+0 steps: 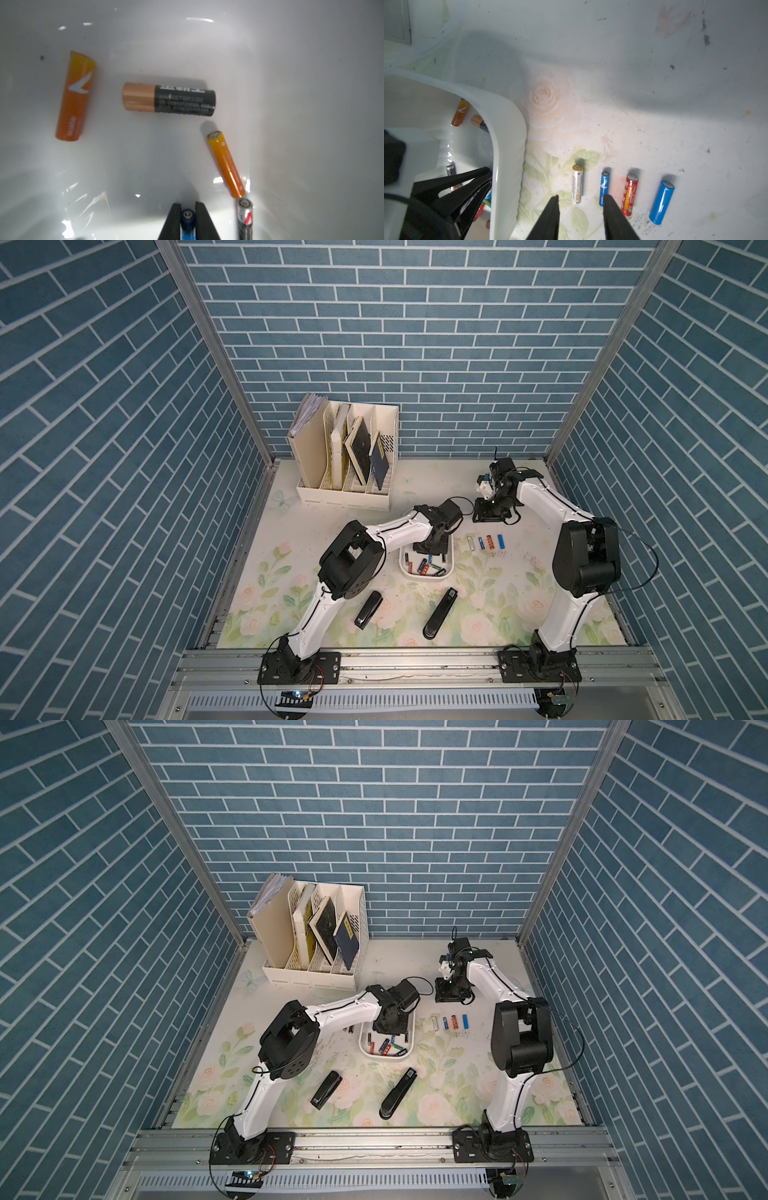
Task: Take the batteries out of the storage box
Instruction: Adjust the battery in the storage box.
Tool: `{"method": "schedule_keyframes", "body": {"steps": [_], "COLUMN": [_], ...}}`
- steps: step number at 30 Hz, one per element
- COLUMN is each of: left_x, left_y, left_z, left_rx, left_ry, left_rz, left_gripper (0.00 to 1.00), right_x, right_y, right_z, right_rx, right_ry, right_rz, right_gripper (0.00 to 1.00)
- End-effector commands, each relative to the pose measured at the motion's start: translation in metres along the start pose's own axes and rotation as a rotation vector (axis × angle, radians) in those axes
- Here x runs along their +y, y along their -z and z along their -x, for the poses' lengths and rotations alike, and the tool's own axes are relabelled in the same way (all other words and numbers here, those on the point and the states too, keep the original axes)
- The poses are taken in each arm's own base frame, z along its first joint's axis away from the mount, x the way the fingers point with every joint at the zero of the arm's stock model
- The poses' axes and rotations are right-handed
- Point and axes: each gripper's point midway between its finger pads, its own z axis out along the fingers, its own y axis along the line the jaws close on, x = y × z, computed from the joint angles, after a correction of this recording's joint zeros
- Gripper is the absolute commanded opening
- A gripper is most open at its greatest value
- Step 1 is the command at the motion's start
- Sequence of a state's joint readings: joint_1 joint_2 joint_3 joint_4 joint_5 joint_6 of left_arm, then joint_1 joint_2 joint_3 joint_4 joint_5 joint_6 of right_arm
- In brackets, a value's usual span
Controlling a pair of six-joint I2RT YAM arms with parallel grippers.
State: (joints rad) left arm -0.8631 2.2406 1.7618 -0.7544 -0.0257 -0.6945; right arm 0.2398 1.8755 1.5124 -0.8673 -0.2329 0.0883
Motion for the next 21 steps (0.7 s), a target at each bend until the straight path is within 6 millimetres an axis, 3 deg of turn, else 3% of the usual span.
{"method": "schedule_keyframes", "body": {"steps": [1, 9, 16, 21], "left_x": [0.024, 0.048, 0.044, 0.044], "left_y": [-0.006, 0.001, -0.006, -0.002], "left_z": [0.008, 0.052, 0.053, 0.052], "left_rx": [0.016, -0.021, 0.012, 0.005], "left_ry": [-0.001, 0.012, -0.035, -0.027], "left_rz": [0.054, 0.068, 0.069, 0.059], "left_gripper": [0.19, 0.18, 0.21, 0.30], "right_x": [0.002, 0.002, 0.001, 0.002], "right_y": [0.010, 0.010, 0.009, 0.009], "right_z": [0.000, -0.002, -0.001, 0.000], "right_rx": [-0.015, -0.012, -0.010, -0.011], "right_ry": [0.022, 0.022, 0.021, 0.023], "right_rz": [0.002, 0.000, 0.000, 0.002], "right_gripper": [0.38, 0.38, 0.38, 0.38]}}
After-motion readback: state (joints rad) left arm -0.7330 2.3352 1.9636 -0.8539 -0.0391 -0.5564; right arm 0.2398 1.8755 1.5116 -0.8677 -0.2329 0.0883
